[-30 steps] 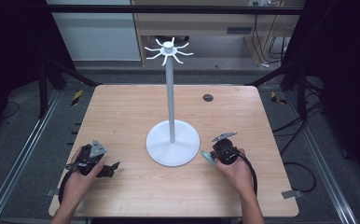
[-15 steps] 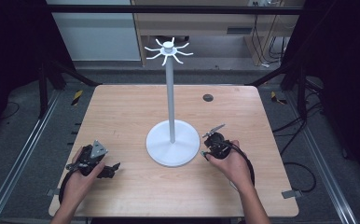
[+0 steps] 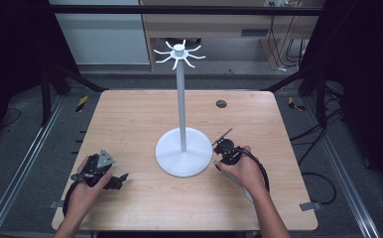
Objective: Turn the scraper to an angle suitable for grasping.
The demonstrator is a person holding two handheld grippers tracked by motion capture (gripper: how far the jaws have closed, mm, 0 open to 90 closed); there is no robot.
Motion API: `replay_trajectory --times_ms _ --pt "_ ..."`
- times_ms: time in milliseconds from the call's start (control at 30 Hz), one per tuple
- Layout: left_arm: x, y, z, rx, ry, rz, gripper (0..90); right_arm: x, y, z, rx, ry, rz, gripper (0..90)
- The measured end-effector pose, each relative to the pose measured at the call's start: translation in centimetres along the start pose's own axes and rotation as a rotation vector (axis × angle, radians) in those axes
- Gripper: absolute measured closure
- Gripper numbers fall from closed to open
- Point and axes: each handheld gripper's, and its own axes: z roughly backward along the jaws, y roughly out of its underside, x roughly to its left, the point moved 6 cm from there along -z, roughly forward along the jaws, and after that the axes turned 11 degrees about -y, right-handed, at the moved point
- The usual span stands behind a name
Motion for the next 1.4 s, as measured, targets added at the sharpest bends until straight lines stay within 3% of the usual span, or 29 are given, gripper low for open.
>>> replay_trajectory --times_ms 800,900,967,1000,1067,1100,1233,1300,1400 --pt "0.0 0.0 0.0 0.001 0.001 -0.002 3.4 -0.2 0.1 -1.1 0.054 -0.013 0.002 73.8" --pt "0.0 0.0 0.0 -0.002 0.001 0.001 3.4 -0.2 0.1 -0.8 0.039 -0.021 -0.01 74.1" --pt "0.1 0.1 0.0 0.002 0.001 0.0 3.4 -0.4 0.0 0.4 -0.034 -0.03 -0.027 74.2" --pt "0.1 0.1 0.0 0.002 0.001 0.0 3.4 -0.4 0.0 0.4 -0.034 -0.03 -0.027 74.2" --pt "0.0 0.0 0.0 0.001 0.001 -0.001 3.3 -0.5 0.0 2.3 -0.121 -0.041 -0.05 74.4" --pt "0.0 0.0 0.0 0.001 0.001 -0.001 3.4 -0.5 0.0 2.3 -0.121 -0.041 -0.05 74.4" --pt "-0.1 0.0 0.0 0.004 0.002 -0.006 3.3 -0.7 0.3 5.6 -0.248 -0.05 -0.058 74.4" --pt "-0.1 0.0 0.0 0.004 0.003 -0.006 3.4 -0.7 0.4 6.0 -0.262 -0.049 -0.063 74.5" --pt "-0.1 0.0 0.0 0.003 0.002 -0.003 3.4 -0.9 0.6 7.9 -0.343 -0.053 -0.075 74.5"
